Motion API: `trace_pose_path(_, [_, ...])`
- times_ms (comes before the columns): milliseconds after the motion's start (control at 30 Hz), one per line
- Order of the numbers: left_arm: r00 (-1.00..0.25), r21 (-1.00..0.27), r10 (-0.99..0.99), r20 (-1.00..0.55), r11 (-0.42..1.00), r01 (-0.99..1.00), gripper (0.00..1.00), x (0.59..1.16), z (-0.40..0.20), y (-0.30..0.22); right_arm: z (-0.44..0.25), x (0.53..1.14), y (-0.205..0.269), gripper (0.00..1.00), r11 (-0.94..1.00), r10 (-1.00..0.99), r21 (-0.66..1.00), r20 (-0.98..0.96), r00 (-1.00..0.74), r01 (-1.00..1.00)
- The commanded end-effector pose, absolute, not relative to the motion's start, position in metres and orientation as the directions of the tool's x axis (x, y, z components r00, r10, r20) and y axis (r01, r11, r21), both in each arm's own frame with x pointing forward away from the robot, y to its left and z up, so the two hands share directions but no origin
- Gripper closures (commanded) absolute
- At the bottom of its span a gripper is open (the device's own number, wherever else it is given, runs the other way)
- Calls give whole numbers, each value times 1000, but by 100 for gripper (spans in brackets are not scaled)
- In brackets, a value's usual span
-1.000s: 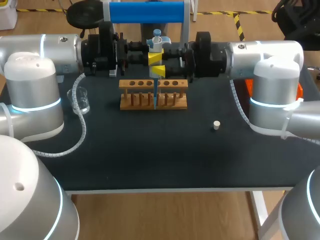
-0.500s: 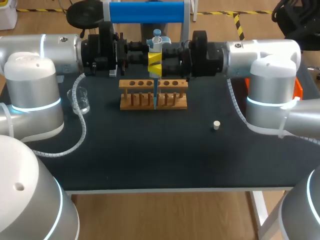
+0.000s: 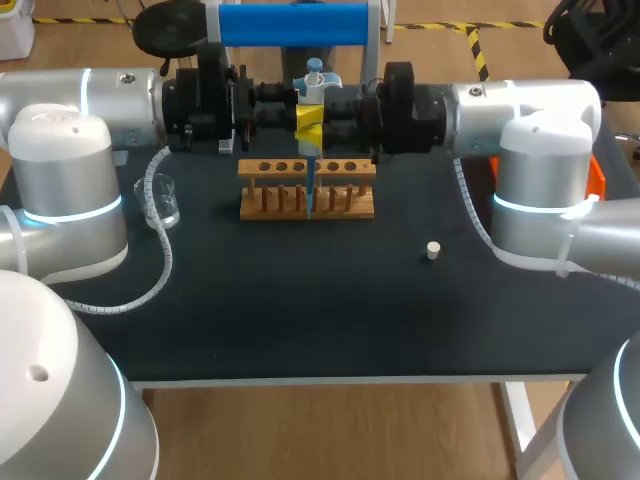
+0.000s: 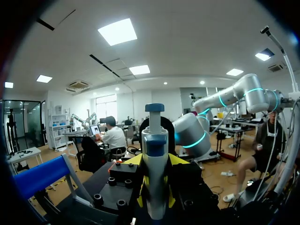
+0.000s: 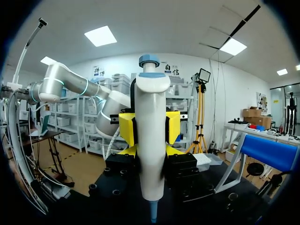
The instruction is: Invert the test tube, pick up the pipette, mount the tip to pipette, aspirate from beaker and dispense into the tube, eject the tip, return the pipette, and cap with the stopper.
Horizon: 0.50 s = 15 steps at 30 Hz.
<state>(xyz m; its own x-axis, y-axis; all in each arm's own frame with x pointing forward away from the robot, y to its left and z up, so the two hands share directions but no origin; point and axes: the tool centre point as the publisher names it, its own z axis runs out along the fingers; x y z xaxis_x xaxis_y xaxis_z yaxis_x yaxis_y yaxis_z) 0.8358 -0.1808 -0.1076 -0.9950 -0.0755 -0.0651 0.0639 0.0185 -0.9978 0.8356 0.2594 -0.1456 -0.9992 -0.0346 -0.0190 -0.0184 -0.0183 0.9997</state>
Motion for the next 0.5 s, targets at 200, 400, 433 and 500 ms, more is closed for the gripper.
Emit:
trace_pose_path(200, [-995,-998,-78,-66,16,65,0,835,-108,-181,-144,837,256,100,-24,-56,999,-24,-998,-23])
trace_pose_path(400, [-995,-998,-78,-66,16,65,0,835,-108,-181,-137,842,240,100,-36,-104,999,-40,-994,-36])
trace_pose_path(433, [-995,-998,-78,-66,16,65,0,835,-108,-181,-135,844,236,100,-40,-115,999,-40,-993,-36])
trace_pose_path(500, [-995,-998,-78,-66,16,65,0,835,-108,-181,-132,848,227,100,-50,-134,998,-37,-990,-30])
